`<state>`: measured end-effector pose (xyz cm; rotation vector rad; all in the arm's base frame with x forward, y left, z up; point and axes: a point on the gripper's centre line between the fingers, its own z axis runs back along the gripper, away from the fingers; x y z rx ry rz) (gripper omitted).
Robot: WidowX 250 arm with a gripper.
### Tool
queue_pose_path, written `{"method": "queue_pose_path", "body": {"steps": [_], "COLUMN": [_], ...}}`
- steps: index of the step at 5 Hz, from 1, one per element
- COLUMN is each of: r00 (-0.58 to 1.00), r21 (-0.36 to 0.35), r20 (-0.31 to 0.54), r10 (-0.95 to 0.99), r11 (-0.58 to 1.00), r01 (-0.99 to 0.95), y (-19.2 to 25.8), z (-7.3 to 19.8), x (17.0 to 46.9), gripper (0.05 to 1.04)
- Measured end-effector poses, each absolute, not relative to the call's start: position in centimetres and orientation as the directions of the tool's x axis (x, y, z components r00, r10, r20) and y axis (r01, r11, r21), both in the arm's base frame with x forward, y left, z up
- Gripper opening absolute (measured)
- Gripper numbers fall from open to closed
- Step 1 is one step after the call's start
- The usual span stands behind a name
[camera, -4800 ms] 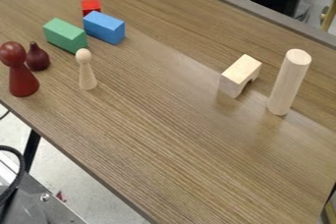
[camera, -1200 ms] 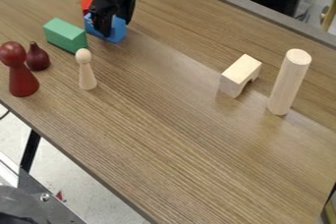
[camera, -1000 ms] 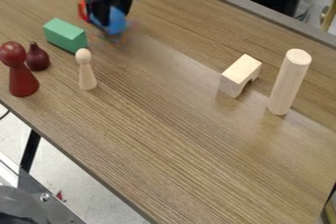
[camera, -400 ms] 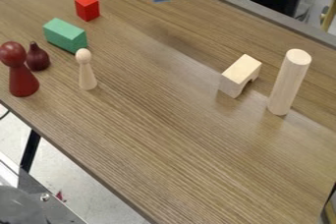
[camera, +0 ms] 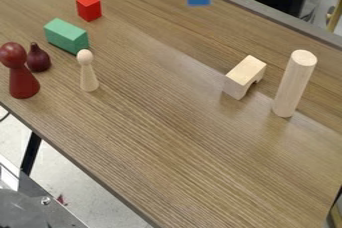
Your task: Placed blue rectangular block from the table to on top of the arch
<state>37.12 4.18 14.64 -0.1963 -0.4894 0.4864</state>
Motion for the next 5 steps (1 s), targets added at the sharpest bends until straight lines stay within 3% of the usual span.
{"method": "queue_pose_path", "body": {"steps": [3, 5], "r00": [0.916, 0.933], "r21": [-0.316, -0.171], "r20": [0.359, 0.352], "r10": [0.18, -0.08], "r11": [0.947, 0.974], "r01": [-0.062, 0.148], "y": [-1.8, -3.7], "z": [13.2, 10.5], "x": [36.9, 36.4], "gripper": [0.554, 0.554]}}
